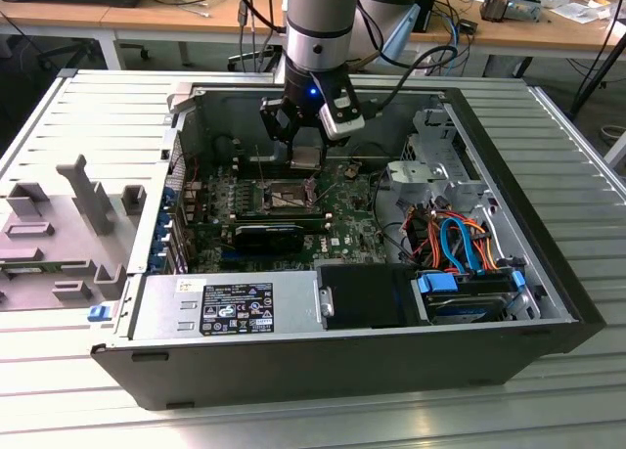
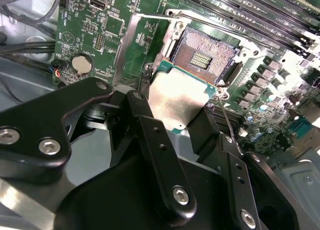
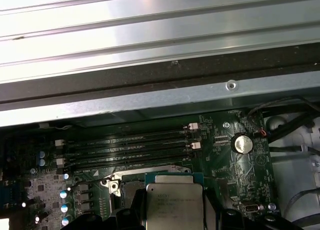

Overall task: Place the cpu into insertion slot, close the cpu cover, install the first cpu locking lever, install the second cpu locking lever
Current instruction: 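Place the cpu into insertion slot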

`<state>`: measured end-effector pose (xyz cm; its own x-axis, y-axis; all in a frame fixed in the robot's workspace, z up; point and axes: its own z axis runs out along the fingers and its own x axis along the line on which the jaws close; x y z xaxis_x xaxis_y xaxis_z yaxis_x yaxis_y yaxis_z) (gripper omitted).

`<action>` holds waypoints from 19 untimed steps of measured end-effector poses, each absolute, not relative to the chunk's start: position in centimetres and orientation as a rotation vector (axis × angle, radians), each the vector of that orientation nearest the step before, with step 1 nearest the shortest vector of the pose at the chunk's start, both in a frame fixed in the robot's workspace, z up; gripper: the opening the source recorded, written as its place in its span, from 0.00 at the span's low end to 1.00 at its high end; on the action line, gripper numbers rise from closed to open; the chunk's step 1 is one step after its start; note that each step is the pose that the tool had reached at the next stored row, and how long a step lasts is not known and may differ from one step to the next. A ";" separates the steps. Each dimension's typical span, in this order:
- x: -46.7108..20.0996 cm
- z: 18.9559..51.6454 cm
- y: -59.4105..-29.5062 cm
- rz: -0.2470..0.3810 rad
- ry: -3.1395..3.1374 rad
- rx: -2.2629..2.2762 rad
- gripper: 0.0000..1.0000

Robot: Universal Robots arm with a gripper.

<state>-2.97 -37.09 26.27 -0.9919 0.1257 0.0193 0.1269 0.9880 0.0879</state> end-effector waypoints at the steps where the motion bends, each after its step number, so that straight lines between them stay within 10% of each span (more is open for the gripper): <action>1: -3.0 26.3 -37.1 -0.139 -3.118 -0.200 0.55; 19: -3.0 26.2 -37.1 -0.140 -3.117 -0.243 0.55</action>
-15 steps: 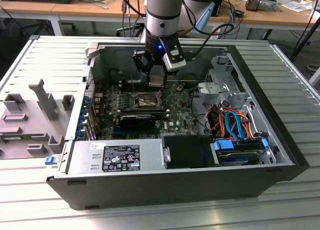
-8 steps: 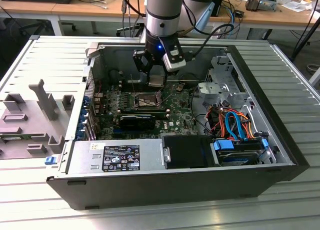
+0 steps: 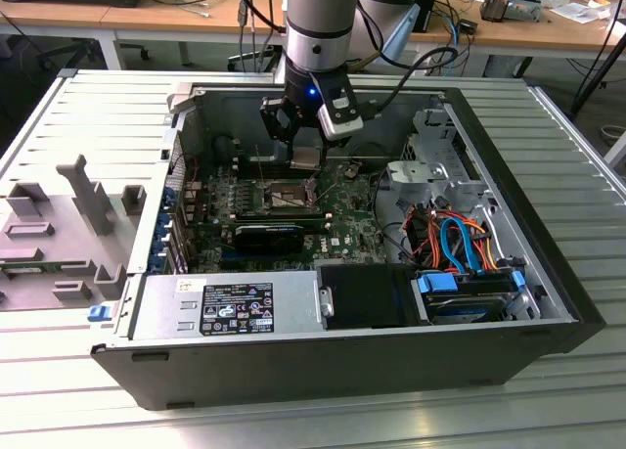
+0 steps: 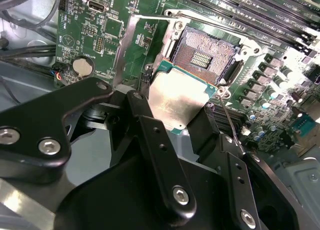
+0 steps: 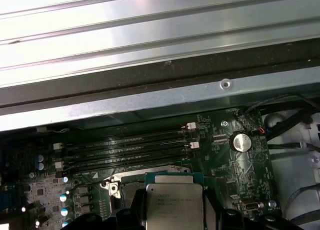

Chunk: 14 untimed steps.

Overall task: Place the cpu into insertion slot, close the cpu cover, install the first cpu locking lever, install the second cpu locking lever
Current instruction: 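Place the cpu into insertion slot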

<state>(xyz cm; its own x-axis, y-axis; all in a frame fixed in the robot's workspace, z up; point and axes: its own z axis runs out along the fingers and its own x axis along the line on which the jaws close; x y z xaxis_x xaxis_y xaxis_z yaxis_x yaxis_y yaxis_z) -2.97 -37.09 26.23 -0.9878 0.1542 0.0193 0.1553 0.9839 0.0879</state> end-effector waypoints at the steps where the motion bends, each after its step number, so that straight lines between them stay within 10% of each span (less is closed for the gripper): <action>1: -3.0 26.2 -37.1 -0.140 -3.116 -0.245 0.55; 14: -3.0 26.2 -37.1 -0.140 -3.115 -0.271 0.55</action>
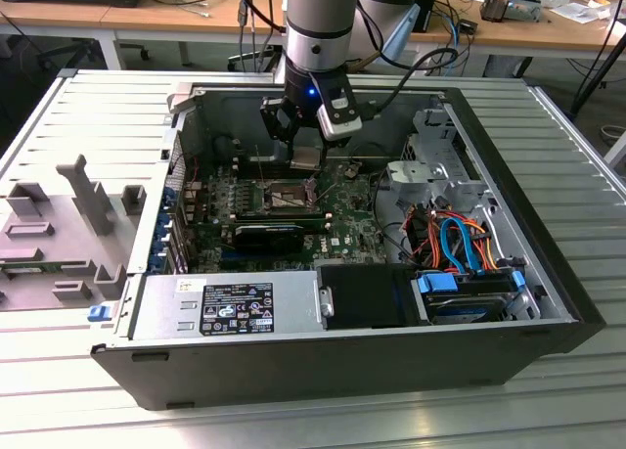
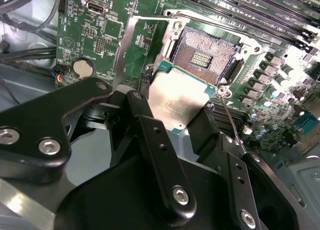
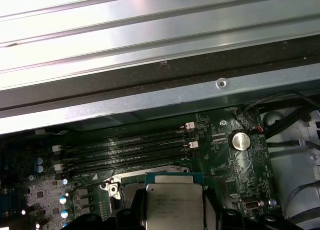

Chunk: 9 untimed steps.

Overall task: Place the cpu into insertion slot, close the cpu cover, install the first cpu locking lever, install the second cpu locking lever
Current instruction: 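Place the cpu into insertion slot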

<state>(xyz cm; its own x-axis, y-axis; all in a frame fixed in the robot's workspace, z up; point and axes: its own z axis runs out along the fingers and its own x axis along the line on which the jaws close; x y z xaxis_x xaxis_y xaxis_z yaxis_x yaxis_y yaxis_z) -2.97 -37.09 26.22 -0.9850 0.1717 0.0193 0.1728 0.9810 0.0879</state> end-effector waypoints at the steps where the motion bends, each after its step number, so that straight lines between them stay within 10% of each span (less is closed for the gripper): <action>1: -3.0 26.2 -37.1 -0.140 -3.115 -0.272 0.55; 9: -3.0 26.2 -37.1 -0.140 -3.114 -0.290 0.55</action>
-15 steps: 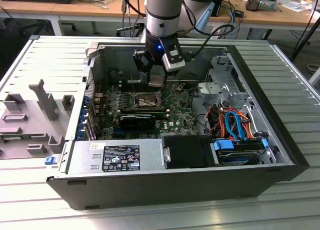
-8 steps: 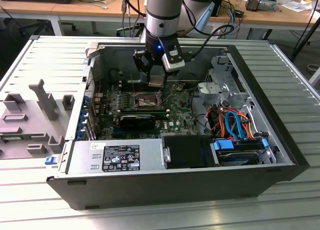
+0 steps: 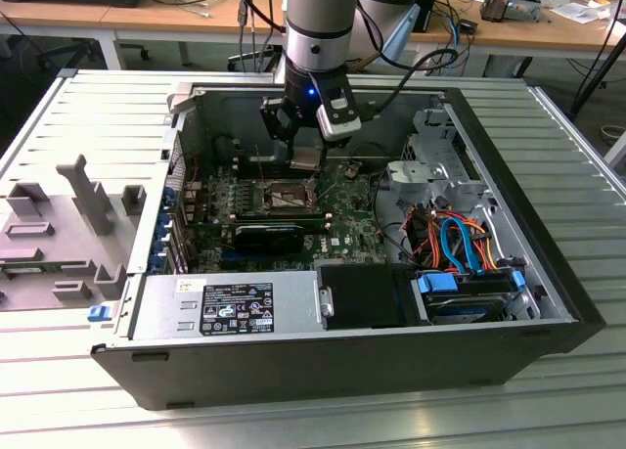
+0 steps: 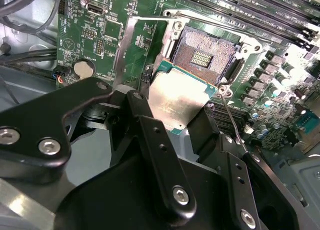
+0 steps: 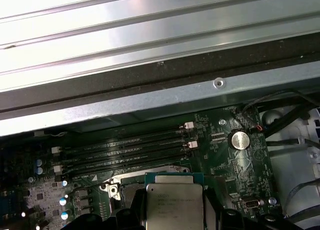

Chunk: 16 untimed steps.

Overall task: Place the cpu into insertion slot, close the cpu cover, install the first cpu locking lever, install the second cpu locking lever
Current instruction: 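Place the cpu into insertion slot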

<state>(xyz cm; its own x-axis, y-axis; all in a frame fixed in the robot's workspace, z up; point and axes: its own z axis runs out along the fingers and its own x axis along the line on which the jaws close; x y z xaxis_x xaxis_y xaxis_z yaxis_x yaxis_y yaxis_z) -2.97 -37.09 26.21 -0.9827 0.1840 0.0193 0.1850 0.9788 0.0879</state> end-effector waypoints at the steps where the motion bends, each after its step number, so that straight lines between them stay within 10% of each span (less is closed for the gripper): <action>1: -3.0 26.2 -37.1 -0.140 -3.114 -0.293 0.55; 16: -3.0 26.2 -37.1 -0.140 -3.112 -0.323 0.55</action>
